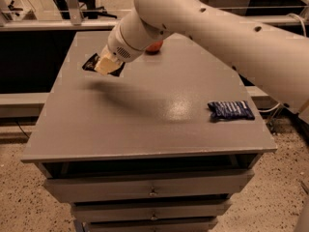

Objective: Move rxbar chocolate near rxbar blueberry

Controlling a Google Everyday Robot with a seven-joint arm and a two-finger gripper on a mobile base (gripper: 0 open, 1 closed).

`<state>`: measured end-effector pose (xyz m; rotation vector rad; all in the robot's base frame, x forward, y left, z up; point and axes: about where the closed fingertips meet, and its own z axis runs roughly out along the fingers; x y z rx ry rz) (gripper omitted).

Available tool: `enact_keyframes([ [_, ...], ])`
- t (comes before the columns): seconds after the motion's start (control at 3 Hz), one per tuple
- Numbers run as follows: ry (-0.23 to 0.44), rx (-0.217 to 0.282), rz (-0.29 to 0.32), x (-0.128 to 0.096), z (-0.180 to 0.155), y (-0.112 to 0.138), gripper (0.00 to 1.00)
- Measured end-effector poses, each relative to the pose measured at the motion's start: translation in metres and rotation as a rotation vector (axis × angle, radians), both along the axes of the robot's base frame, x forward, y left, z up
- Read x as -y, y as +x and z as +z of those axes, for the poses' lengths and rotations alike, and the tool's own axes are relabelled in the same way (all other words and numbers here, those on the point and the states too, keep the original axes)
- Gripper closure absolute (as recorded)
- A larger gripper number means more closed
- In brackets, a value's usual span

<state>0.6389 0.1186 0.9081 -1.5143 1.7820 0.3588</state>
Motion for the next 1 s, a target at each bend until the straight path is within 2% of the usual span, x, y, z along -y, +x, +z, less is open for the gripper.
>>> enact_keyframes([
  [0.67,-0.008,0.0,-0.018,0.006,-0.002,0.002,1.0],
  [1.0,-0.035,-0.001,-0.132,0.053,-0.012,0.014,1.0],
])
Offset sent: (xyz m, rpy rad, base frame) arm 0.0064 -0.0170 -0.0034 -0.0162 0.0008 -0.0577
